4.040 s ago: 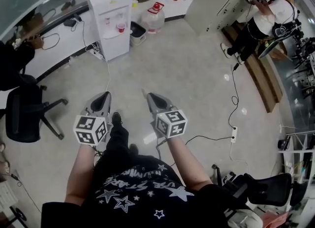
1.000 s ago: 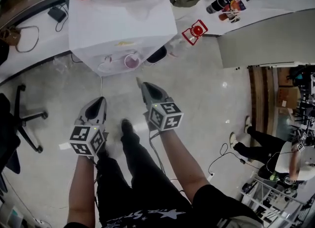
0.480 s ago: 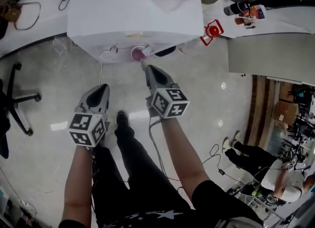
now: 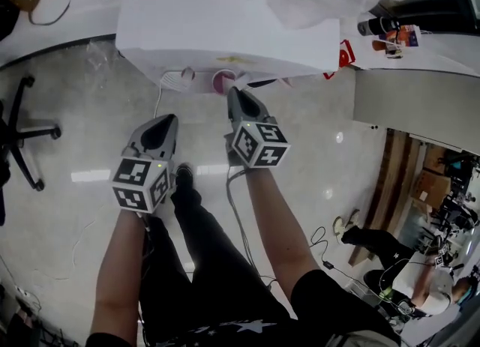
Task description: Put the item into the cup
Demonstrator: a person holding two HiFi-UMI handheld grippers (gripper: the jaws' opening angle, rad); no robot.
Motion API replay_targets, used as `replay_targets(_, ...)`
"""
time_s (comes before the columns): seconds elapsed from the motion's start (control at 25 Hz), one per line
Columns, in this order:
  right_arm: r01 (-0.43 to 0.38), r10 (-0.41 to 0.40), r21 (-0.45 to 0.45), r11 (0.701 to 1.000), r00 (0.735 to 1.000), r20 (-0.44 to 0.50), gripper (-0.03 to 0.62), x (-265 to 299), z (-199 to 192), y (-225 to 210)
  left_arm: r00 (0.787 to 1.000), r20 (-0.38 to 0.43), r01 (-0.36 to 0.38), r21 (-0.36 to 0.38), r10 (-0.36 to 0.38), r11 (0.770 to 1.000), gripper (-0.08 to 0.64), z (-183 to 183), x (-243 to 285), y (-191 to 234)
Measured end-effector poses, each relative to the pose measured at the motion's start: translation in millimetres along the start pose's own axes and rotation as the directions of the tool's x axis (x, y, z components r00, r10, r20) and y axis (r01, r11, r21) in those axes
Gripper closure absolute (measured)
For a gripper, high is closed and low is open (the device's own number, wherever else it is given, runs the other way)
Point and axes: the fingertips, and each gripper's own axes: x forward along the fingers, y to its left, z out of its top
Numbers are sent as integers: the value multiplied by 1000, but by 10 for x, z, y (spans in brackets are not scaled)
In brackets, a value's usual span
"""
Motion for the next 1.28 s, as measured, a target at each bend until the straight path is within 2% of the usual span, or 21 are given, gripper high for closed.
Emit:
replay_targets(0.16,18,-18,-19,1000,1000,-21,591,110,-56,-43,1000,-20,11,20,-10,1000,552,-63,42,0)
replay_targets(0.6,43,-49,-88,995,996,-72,591,329,-167,-146,999,-48,-5,-16,4,1000,552,-181,157,120)
replay_targets(0.76,73,-80,-89,993,993,-83,591,370,-180,-222,999,-43,-12,-20,11,1000,552,-135,188,163)
replay_targets(1.08,57,-64,-86,995,995,-76,586,425,-207,-190,999,-42,-13,-18,12,1000,552,-156,167,201)
replay_targets(1.12,50,-57,-78,996,995,-83,537,436,-220,-182,999,-42,-13,-18,12,1000,552,-165,164,202)
replay_targets(1.16,44,-50,-69,997,995,-90,514,444,-234,-174,999,-42,-14,-17,13,1000,552,-171,162,201)
replay_targets(1.28,39,-46,-68,997,995,-94,514,433,-242,-157,999,-41,-15,-19,14,1000,552,-178,152,200)
